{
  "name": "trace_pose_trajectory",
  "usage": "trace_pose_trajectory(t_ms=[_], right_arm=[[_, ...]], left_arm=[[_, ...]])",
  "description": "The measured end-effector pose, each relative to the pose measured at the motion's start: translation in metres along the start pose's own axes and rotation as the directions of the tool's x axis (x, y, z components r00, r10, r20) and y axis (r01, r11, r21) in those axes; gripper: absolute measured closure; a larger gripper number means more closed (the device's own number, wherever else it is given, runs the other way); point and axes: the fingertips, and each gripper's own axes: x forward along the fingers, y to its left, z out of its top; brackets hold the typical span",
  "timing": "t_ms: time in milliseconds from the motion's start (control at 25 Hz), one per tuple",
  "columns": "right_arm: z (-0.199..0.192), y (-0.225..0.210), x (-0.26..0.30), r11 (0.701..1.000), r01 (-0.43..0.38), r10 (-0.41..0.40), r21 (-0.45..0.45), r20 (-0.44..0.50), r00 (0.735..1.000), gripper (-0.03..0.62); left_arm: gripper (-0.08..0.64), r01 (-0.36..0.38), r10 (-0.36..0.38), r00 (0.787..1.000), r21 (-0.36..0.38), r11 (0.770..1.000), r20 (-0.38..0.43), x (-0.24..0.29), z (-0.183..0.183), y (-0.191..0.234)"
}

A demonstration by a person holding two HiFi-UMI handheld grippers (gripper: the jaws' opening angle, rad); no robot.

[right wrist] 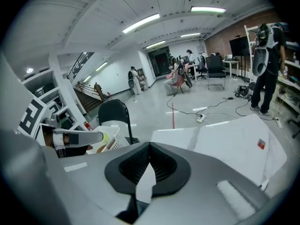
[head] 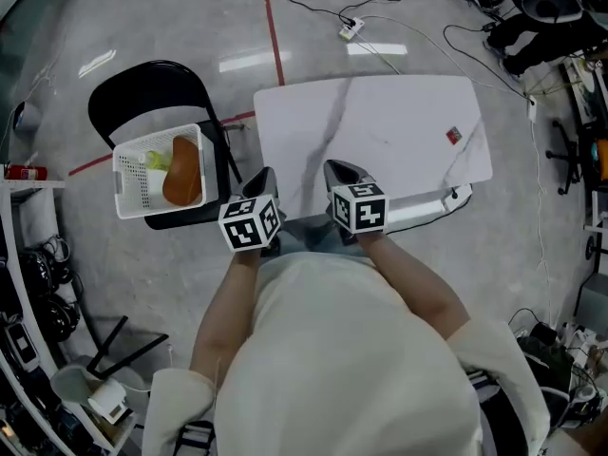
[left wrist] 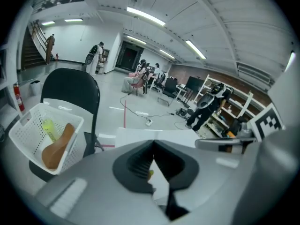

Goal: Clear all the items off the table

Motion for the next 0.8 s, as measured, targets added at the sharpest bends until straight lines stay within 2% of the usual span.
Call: trace_pose_trajectory(t_ms=[240,400,520,640,800], right_arm=[[-0.008,-0.061,-0.040,0.997,0.064,-0.067,0.053,0.050,0.997,0.592],[-0.019,-0.106,-0.069,0.987,0.119,-0.127,0.108,0.072,0.989,0.592],[-0.026,-0.137,-0.089,0.977,0.157,-0.169,0.143,0.083,0.982,0.592],[-0.031,-0.165,-0.108,0.963,0.192,-0.214,0.186,0.101,0.972,0.592],[-0.042,-0.195,-0.133,0.939,0.245,-0.278,0.240,0.114,0.954,0.593]], left_arm=[[0.551,0.066,-0.064,0.997,0.054,0.996,-0.032,0.030,-0.009,-0.067],[0.552,0.126,-0.122,0.991,0.067,0.990,-0.061,0.049,-0.016,-0.113],[0.552,0.157,-0.148,0.986,0.108,0.982,-0.080,0.060,-0.021,-0.145],[0.552,0.187,-0.171,0.980,0.176,0.967,-0.098,0.071,-0.023,-0.178],[0.551,0.261,-0.228,0.962,0.256,0.931,-0.152,0.083,-0.033,-0.223]])
